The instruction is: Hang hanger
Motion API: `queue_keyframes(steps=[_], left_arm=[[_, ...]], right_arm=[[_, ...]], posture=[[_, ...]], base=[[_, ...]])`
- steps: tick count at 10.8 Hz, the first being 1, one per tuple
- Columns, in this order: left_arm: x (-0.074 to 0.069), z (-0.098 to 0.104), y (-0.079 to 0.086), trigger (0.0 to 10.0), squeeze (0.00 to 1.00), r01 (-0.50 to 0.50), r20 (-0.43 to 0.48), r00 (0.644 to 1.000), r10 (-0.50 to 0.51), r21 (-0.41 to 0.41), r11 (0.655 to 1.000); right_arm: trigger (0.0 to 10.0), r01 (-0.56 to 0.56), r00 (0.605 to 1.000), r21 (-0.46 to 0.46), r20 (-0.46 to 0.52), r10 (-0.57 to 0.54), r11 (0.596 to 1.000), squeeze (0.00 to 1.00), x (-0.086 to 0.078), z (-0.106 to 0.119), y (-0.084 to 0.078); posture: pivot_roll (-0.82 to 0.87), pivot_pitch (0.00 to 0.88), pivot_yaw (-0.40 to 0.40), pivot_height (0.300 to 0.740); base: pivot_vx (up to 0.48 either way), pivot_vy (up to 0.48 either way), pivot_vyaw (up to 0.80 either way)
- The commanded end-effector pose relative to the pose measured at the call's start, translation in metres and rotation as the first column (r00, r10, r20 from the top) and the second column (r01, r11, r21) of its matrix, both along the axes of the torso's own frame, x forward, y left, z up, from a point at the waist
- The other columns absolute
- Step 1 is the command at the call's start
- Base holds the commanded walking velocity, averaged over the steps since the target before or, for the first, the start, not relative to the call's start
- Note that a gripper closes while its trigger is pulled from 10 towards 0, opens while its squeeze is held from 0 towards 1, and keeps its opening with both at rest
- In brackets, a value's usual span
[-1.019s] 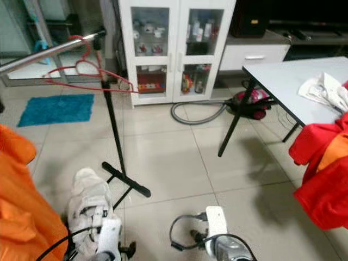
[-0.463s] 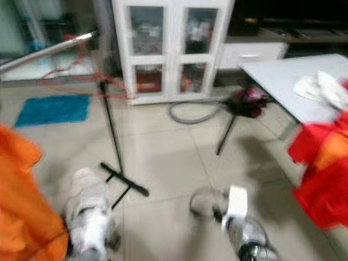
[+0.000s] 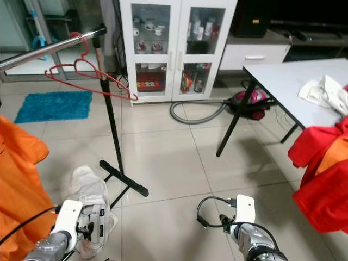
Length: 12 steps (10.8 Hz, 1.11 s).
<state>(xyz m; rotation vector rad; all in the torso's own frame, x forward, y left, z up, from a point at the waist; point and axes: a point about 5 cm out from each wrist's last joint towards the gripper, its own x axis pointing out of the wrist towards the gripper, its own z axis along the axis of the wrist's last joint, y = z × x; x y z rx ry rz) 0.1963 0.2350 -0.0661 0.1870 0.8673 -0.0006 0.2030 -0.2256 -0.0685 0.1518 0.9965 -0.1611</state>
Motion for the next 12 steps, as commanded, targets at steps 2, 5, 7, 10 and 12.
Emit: queue_keyframes(steps=[2,5,7,10,12], left_arm=[[-0.004,-0.004,-0.01,10.0,0.0,-0.008,0.0,1.0,0.008,-0.019,1.0],[-0.01,-0.011,-0.031,10.0,0.0,-0.011,-0.005,1.0,0.01,-0.067,0.998],[-0.008,-0.013,-0.047,10.0,0.0,0.06,0.0,0.998,-0.06,-0.069,0.996],[-0.011,-0.014,-0.055,10.0,0.0,0.108,0.006,0.994,-0.108,-0.053,0.993],[-0.005,-0.011,-0.048,10.0,0.0,0.067,0.018,0.998,-0.066,-0.064,0.996]], right_arm=[[10.0,-0.008,1.0,-0.002,-0.022,0.008,1.0,0.0,-0.007,-0.004,0.003],[10.0,-0.049,0.999,0.016,-0.015,0.049,0.999,0.0,-0.004,-0.007,0.022],[10.0,-0.088,0.995,-0.032,-0.041,0.087,0.996,0.0,-0.009,-0.009,0.022],[10.0,-0.107,0.993,-0.049,-0.047,0.105,0.993,0.0,-0.009,-0.009,0.019],[10.0,-0.103,0.994,-0.038,-0.042,0.102,0.994,0.0,-0.009,-0.01,0.022]], posture=[[-0.02,0.0,-0.056,0.74],[-0.03,0.0,-0.054,0.74],[-0.03,0.0,-0.057,0.74],[-0.03,0.0,-0.056,0.74],[-0.03,0.0,-0.056,0.74]], base=[[0.0,0.0,0.0],[0.0,0.0,0.0],[0.0,0.0,0.0],[0.0,0.0,0.0],[0.0,0.0,0.0]])
